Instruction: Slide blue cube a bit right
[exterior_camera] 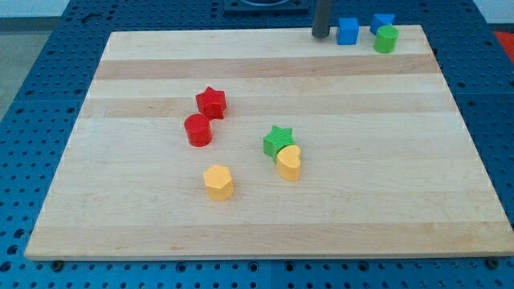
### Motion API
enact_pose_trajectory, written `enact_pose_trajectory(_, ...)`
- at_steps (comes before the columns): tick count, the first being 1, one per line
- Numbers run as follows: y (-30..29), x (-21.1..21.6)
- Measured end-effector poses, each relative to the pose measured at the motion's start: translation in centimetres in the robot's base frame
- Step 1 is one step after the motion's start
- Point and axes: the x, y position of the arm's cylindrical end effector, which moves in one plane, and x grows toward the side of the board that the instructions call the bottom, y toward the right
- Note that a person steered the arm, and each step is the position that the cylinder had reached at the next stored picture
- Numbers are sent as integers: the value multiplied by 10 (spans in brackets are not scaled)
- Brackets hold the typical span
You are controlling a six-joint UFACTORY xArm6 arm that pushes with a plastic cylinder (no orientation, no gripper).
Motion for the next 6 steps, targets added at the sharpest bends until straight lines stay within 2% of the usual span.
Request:
enact_pose_trajectory(2,0,3)
enact_pose_trajectory(3,13,28)
enact_pose_trajectory(6,29,28)
